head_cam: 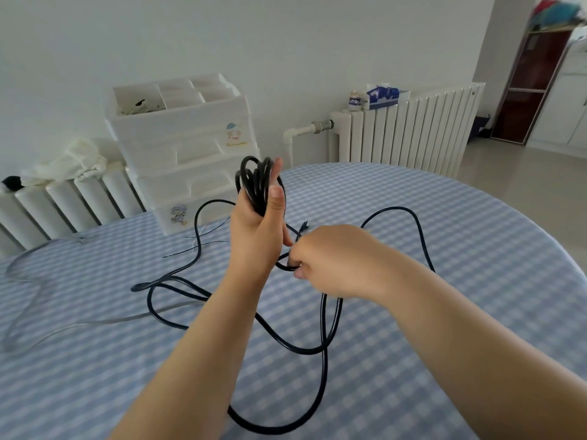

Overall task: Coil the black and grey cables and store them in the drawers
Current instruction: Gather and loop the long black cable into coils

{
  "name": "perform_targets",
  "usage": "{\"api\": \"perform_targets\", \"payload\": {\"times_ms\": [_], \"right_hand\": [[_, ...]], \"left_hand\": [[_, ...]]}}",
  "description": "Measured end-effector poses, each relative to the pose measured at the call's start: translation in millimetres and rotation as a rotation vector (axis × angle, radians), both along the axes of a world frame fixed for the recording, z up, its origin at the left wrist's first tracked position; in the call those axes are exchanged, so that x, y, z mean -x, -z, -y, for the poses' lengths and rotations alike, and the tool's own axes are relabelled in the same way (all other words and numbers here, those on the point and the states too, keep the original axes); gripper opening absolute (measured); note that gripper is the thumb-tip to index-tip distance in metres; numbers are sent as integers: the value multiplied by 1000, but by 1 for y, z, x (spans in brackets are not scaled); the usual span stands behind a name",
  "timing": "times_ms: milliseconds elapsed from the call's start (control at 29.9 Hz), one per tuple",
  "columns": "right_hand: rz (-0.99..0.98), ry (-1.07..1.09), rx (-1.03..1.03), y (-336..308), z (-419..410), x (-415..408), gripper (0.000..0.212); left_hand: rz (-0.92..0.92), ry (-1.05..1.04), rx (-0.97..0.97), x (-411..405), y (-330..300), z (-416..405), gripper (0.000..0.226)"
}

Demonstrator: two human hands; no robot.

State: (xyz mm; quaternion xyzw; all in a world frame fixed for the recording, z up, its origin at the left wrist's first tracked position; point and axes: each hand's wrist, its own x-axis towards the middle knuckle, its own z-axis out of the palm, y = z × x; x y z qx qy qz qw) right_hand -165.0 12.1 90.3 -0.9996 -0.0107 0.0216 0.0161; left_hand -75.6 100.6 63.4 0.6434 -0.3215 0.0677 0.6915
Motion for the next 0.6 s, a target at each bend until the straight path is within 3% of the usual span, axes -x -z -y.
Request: {"api": "perform_targets", "payload": {"times_ms": [334,568,601], "right_hand": [[115,-9,-54,-4,13,4,16],[227,-25,-172,-4,17,5,13],[276,-22,-209,-4,18,6,16]], "left_hand": [[-13,72,-103,-7,5,0,51],[5,73,-240,-4,13,5,15],[-31,77,-261,-4,14,6,21]]}}
